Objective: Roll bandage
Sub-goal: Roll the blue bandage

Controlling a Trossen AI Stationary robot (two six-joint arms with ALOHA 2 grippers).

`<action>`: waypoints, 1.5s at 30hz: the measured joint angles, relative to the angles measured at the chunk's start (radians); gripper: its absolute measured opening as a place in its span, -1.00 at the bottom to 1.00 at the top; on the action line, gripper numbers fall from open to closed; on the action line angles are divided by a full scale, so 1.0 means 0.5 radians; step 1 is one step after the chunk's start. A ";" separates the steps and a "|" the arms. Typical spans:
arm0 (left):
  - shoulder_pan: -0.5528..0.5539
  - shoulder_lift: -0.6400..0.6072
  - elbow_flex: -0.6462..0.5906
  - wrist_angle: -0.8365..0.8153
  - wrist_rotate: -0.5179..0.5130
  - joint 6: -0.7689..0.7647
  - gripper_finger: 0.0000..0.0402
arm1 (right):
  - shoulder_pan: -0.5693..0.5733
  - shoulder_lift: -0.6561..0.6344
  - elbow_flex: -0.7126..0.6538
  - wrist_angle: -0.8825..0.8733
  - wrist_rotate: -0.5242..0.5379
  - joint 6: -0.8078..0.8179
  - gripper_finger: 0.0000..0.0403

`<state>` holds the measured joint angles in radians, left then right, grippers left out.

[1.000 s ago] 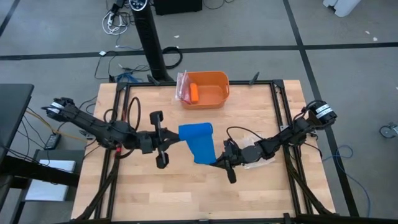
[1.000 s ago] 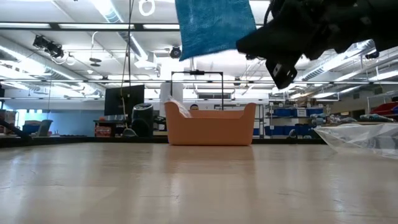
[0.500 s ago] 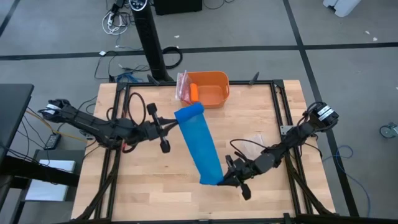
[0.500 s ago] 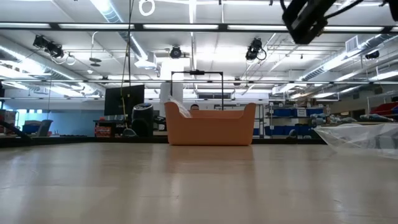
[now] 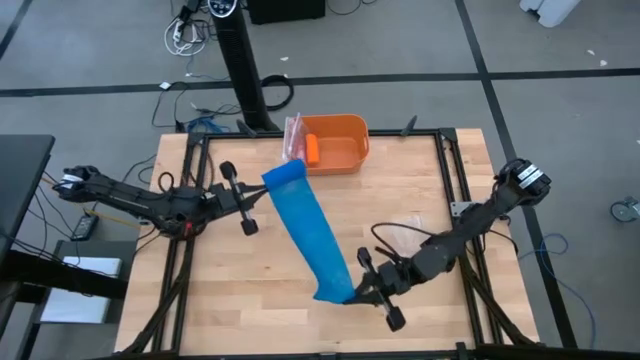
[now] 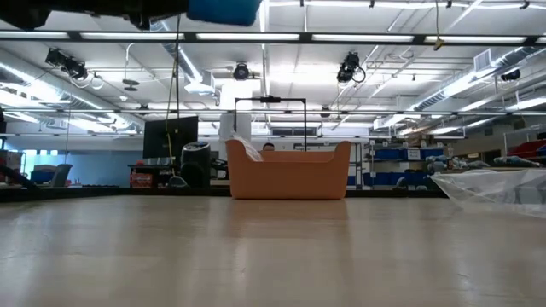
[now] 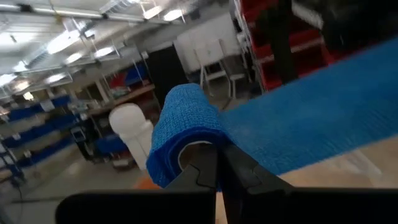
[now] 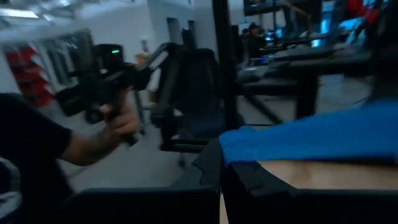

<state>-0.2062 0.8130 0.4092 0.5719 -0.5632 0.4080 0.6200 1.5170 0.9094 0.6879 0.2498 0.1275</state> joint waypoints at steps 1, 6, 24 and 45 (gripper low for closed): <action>0.000 0.016 -0.015 -0.012 0.001 -0.041 -0.96 | -0.025 -0.010 0.068 -0.098 0.001 -0.044 -1.00; -0.002 0.142 -0.069 -0.035 0.005 -0.198 -0.96 | -0.145 -0.032 0.453 -0.559 0.083 -0.258 -1.00; -0.322 0.500 -0.061 0.136 0.077 -0.335 -0.96 | -0.676 -0.031 1.360 -1.453 0.247 -0.663 -1.00; -0.951 0.565 0.391 -0.069 0.014 -0.053 -0.96 | -1.375 -0.030 1.387 -1.864 -0.136 -0.570 -1.00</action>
<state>-0.6815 1.0954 0.6048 0.5373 -0.5560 0.3816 -0.0677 1.5021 1.6028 -0.2440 0.1817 -0.1574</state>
